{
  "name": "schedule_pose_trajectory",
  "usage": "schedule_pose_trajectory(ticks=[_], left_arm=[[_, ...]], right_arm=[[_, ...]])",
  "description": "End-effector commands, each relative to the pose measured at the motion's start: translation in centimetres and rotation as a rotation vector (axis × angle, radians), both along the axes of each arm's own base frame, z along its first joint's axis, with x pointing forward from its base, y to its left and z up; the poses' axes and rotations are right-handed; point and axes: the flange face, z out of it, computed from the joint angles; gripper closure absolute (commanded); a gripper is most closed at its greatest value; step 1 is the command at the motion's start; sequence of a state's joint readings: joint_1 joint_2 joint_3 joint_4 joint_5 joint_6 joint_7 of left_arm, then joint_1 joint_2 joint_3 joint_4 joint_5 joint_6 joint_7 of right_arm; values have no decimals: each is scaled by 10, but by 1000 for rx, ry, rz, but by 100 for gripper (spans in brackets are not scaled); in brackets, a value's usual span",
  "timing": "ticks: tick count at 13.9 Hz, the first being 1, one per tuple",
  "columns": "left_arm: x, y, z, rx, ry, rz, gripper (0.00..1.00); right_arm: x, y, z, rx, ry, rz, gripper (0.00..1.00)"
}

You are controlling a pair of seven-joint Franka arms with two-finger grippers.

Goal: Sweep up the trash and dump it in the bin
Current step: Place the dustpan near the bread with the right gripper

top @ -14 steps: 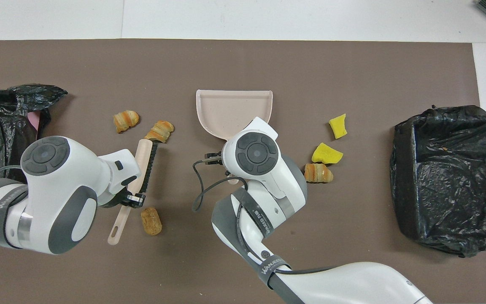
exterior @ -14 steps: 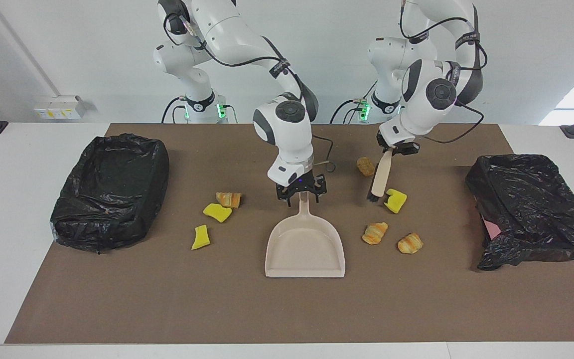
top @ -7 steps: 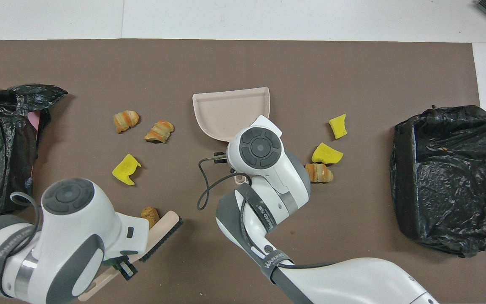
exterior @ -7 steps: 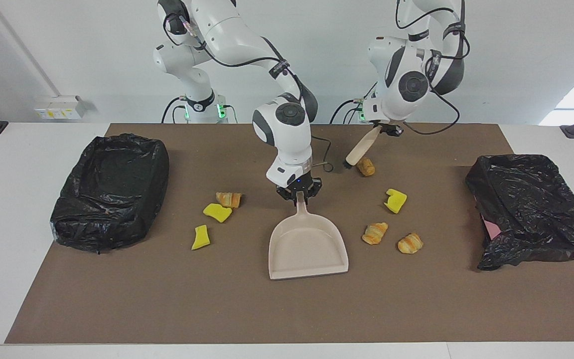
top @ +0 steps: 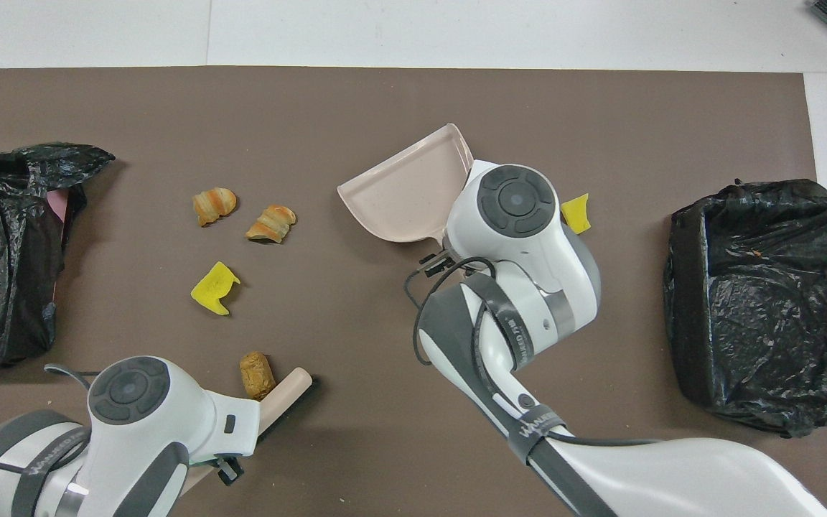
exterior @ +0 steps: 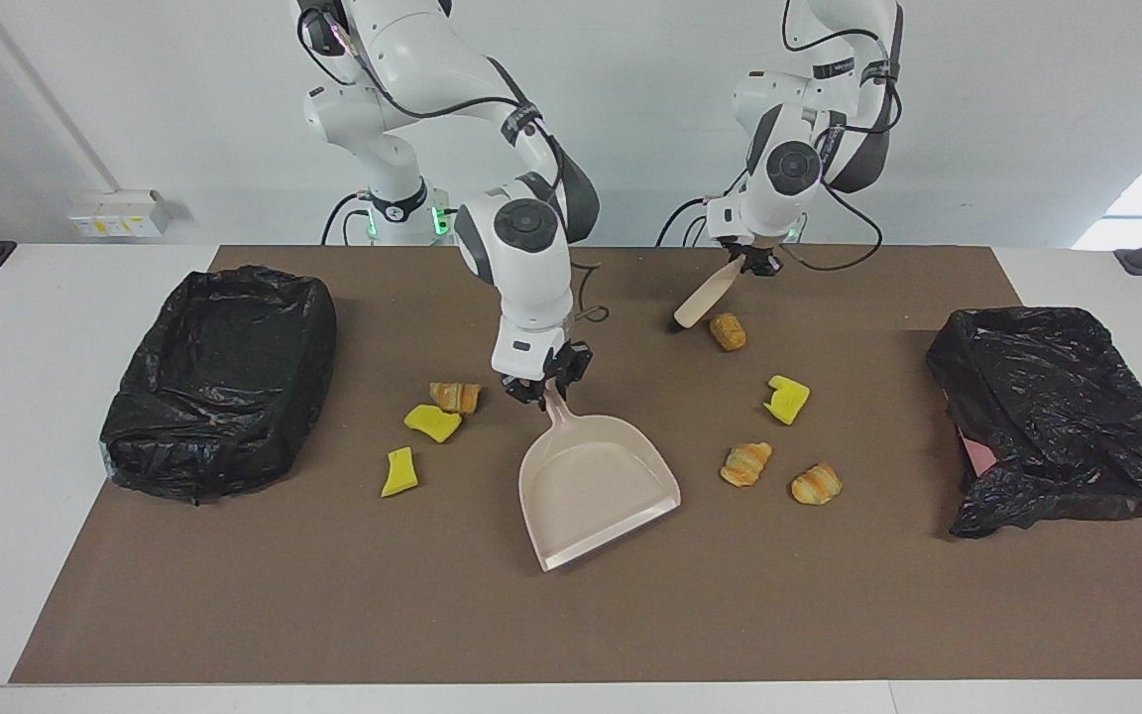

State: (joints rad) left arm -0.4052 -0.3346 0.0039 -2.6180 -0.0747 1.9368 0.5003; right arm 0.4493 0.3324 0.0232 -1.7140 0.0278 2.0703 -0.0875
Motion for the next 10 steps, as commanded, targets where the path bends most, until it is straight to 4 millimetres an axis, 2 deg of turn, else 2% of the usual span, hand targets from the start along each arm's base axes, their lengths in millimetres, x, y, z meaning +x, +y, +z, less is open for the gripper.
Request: schedule_pose_trajectory(ticks=[1, 4, 6, 9, 10], left_arm=[[40, 39, -5, -42, -54, 26, 100], [89, 55, 4, -54, -115, 86, 100], [117, 59, 11, -59, -147, 109, 100], [143, 51, 20, -70, -186, 126, 100], [148, 50, 20, -82, -213, 135, 100]], right_arm=[[-11, -24, 21, -9, 38, 227, 100], [-16, -27, 14, -12, 44, 490, 100], [-20, -17, 3, -15, 59, 551, 100], [-34, 15, -12, -5, 66, 585, 100], [-45, 32, -18, 6, 61, 588, 100]])
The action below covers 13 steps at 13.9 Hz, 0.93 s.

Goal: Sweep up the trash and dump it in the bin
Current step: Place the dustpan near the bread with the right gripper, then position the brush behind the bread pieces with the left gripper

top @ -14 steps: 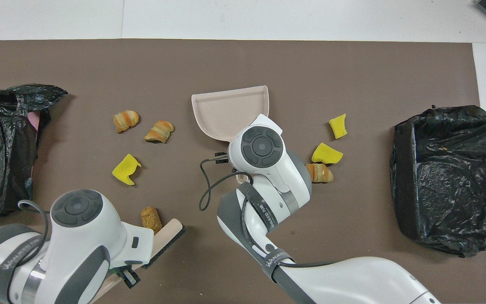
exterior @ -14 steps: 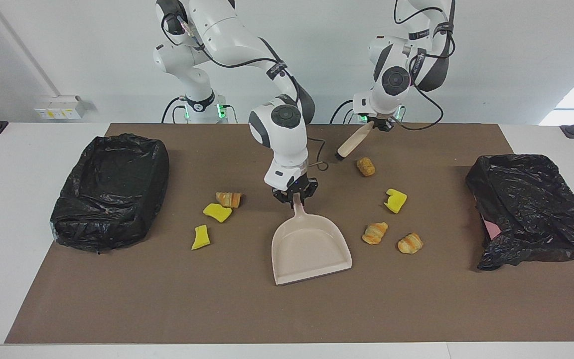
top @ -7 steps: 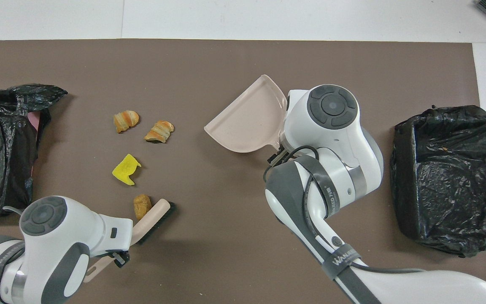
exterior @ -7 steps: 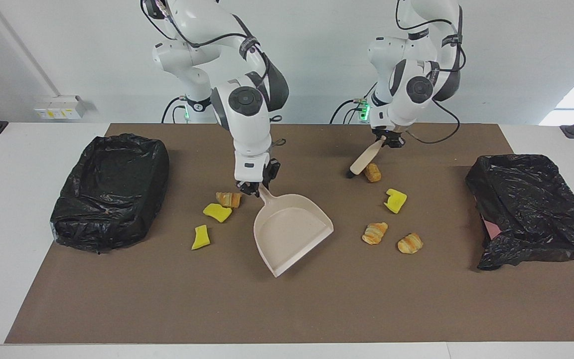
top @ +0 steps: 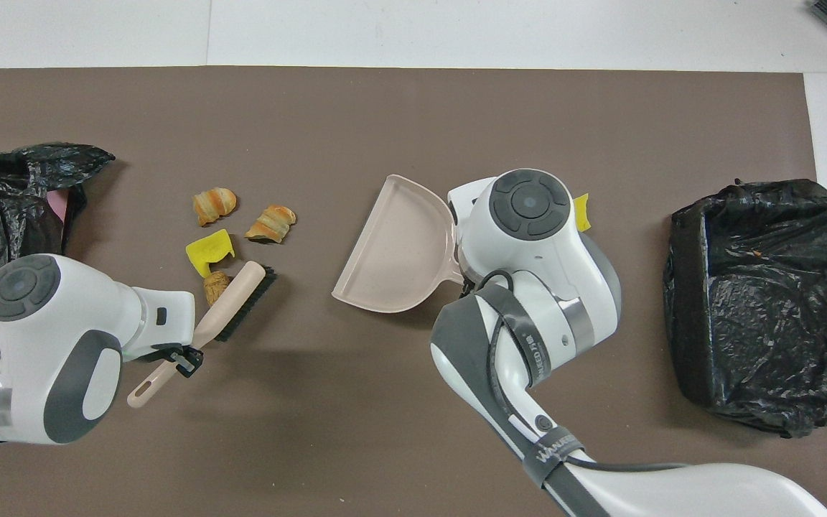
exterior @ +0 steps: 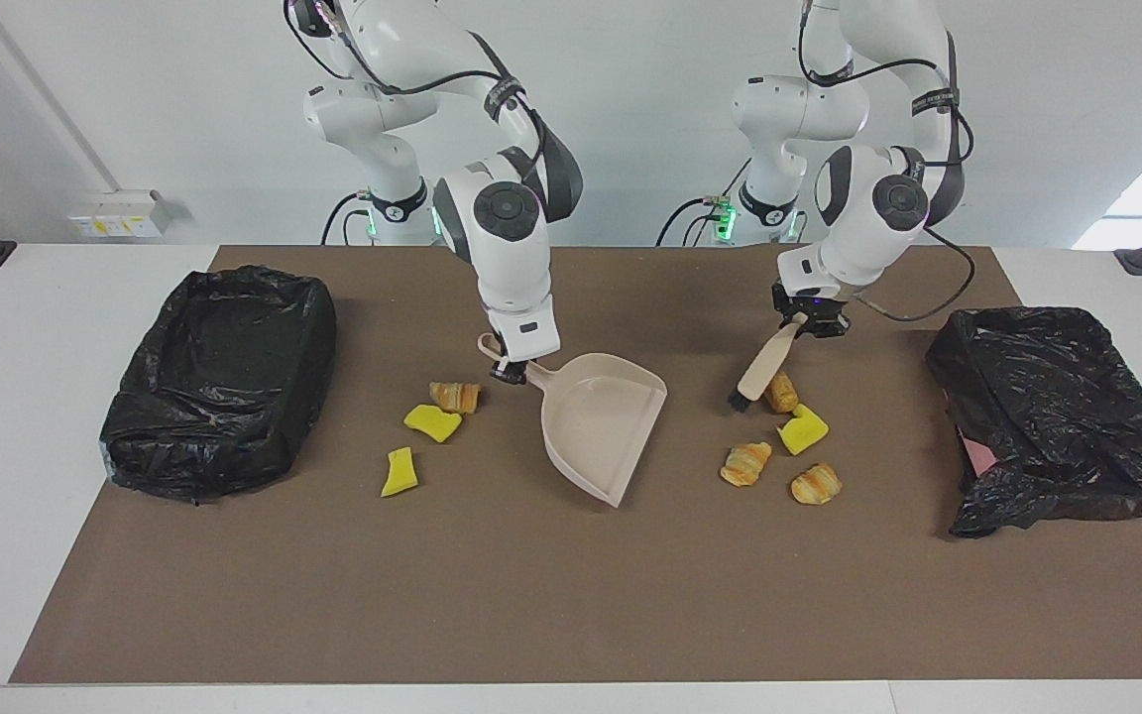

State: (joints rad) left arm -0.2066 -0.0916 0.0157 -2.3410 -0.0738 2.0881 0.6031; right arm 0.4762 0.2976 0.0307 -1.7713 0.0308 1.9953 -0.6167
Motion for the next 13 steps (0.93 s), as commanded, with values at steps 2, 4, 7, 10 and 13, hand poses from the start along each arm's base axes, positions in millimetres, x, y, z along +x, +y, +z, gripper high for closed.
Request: schedule_pose_trajectory(ticks=[2, 4, 7, 10, 13], left_arm=[[21, -12, 2, -26, -61, 33, 100], [25, -15, 5, -68, -71, 100, 100], [38, -8, 35, -76, -44, 130, 100], [49, 13, 63, -63, -36, 273, 100], [46, 38, 59, 22, -13, 427, 100]], right_arm=[[-24, 42, -8, 72, -18, -1, 100], [-30, 42, -13, 56, 20, 7, 100], [-41, 55, -15, 39, 25, 69, 100], [-57, 68, -12, 17, 56, 101, 100], [-55, 80, -7, 40, 19, 51, 100]])
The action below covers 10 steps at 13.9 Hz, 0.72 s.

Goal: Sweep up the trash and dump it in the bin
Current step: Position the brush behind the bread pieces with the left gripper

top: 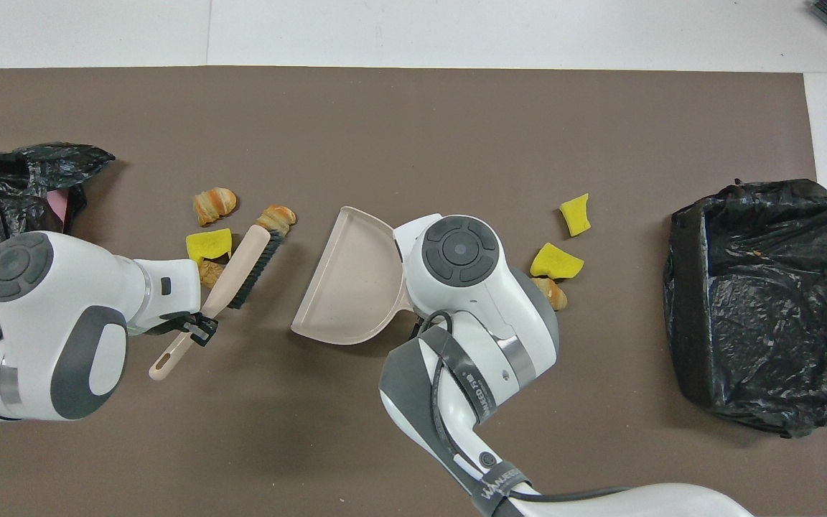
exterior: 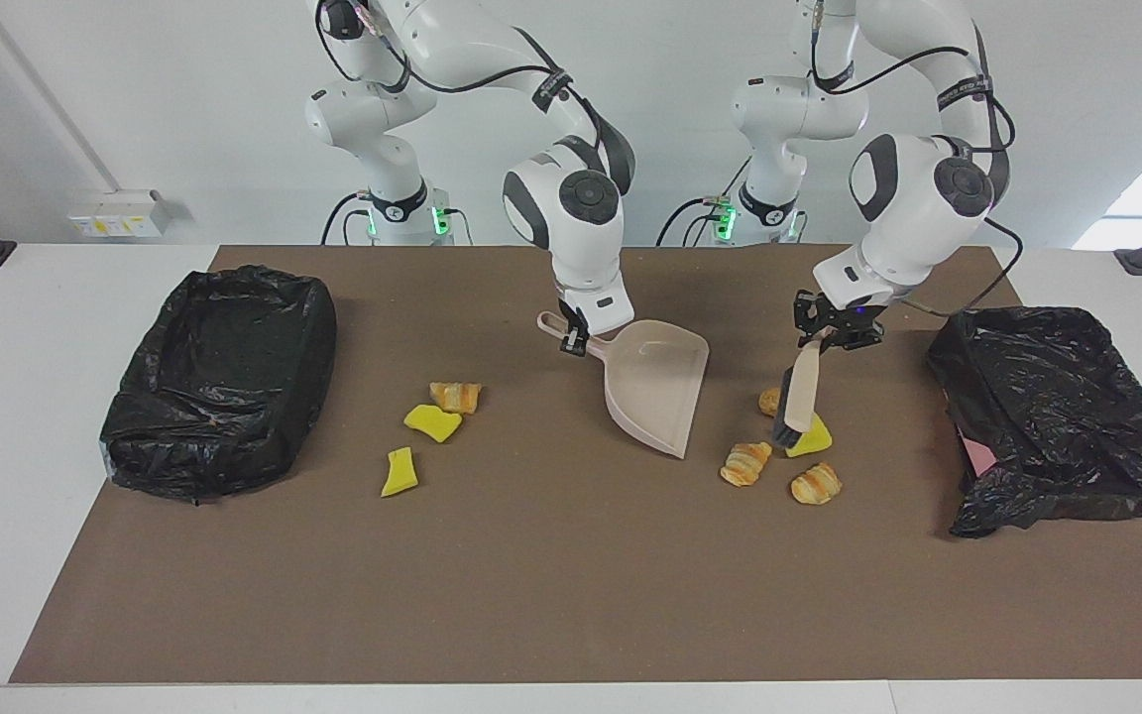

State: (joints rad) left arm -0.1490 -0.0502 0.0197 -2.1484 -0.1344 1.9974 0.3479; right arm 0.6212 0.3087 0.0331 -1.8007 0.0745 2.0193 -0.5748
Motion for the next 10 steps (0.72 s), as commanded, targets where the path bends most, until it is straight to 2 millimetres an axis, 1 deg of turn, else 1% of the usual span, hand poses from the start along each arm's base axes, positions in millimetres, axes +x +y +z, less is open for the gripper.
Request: schedule_pose_trajectory(ticks=[1, 2, 3, 4, 5, 6, 7, 10], left_arm=[[-2, 32, 0, 73, 43, 109, 100], [-4, 43, -6, 88, 52, 128, 100], [-3, 60, -18, 93, 70, 185, 100], [-1, 64, -23, 100, 74, 240, 100], [4, 67, -33, 104, 72, 278, 100], [8, 69, -36, 104, 60, 297, 100], [12, 69, -40, 107, 55, 319, 100], [30, 64, -76, 112, 40, 345, 100]], right_arm=[[-1, 1, 6, 13, -9, -36, 100], [-3, 3, 8, 9, -1, -46, 100], [-5, 2, 4, 4, -3, -47, 100], [-4, 3, 3, 10, -11, -48, 100], [1, 5, -4, 22, -29, -52, 100], [3, 7, -10, 28, -38, -54, 100], [3, 8, -12, 29, -39, -54, 100], [3, 8, -11, 30, -40, -56, 100]])
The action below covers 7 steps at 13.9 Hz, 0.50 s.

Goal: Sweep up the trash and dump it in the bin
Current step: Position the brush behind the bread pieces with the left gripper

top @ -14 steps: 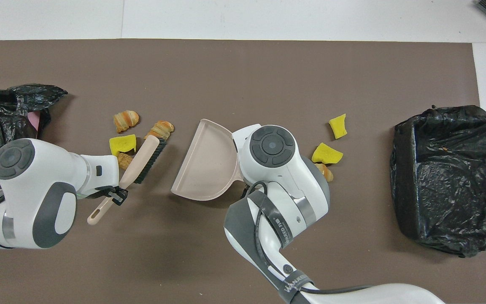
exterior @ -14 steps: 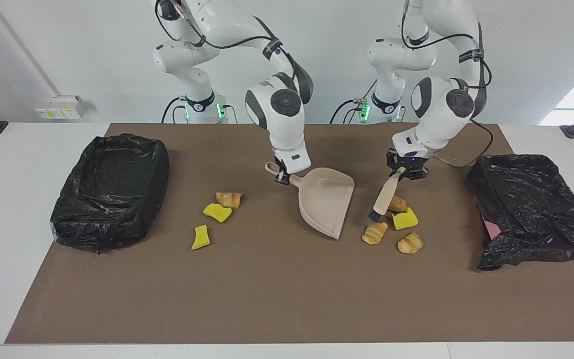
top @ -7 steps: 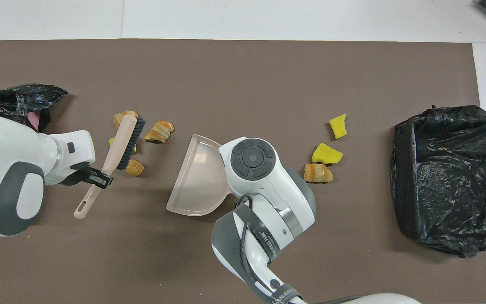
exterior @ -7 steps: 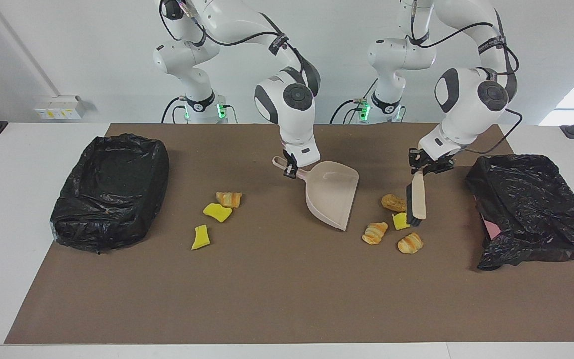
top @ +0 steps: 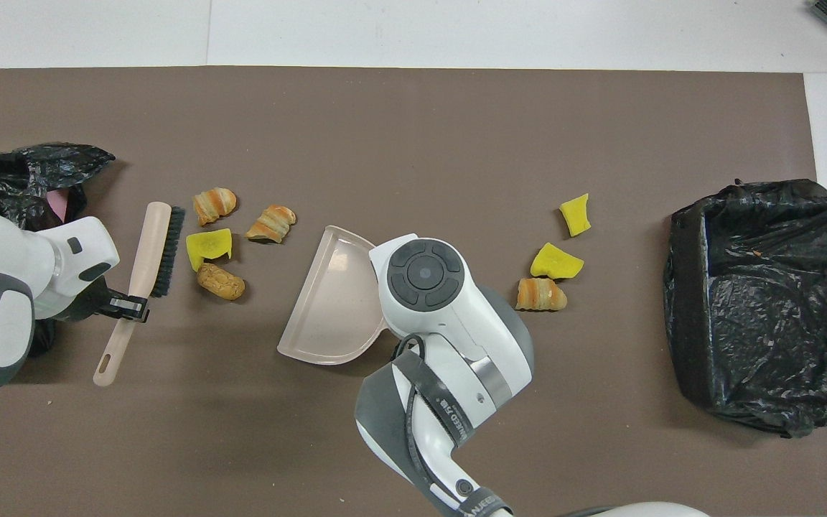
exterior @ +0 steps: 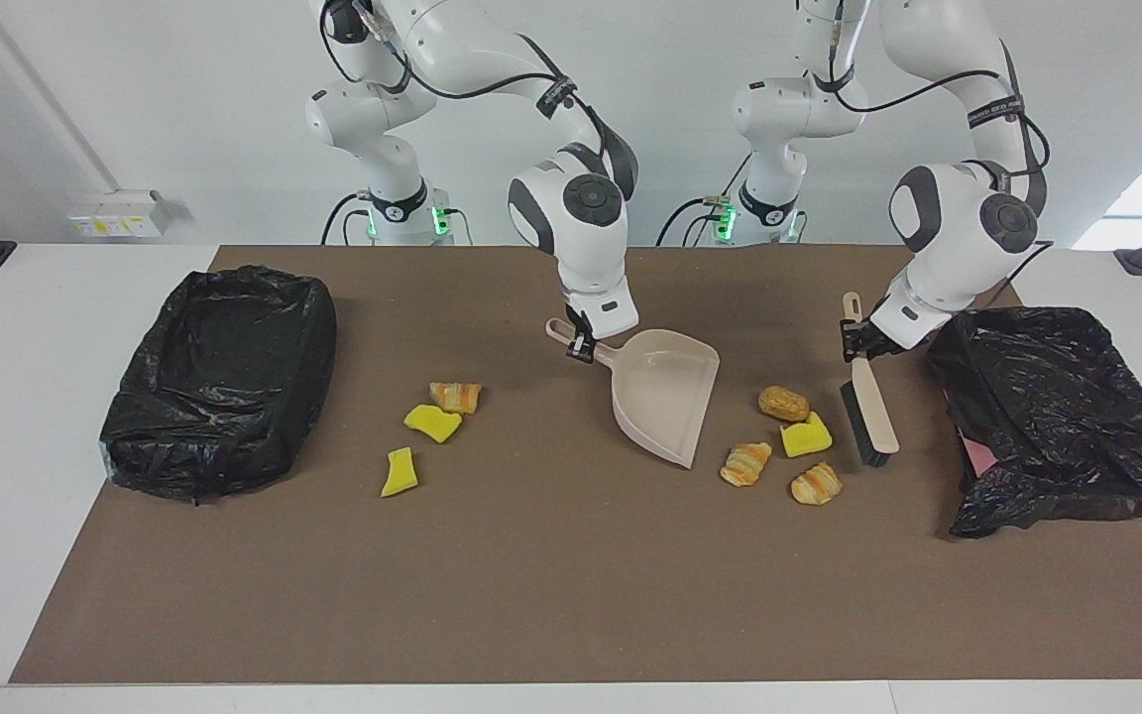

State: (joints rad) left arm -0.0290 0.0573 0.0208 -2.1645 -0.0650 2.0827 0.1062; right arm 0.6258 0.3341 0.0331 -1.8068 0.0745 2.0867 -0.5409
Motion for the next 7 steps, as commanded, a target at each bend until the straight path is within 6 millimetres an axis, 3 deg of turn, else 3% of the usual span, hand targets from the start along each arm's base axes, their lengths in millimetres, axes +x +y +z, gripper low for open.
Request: schedule_pose_trajectory(ticks=[1, 4, 6, 7], left_arm=[[15, -5, -23, 18, -12, 11, 100], [13, -24, -23, 16, 1, -35, 100], [5, -63, -25, 8, 14, -89, 100], [0, -71, -25, 7, 27, -97, 100]], right_arm=[[-1, 2, 2, 13, -12, -20, 100], [-1, 2, 2, 13, -12, -21, 100], [-1, 2, 2, 13, -12, -23, 100], [-1, 2, 2, 13, -12, -23, 100]])
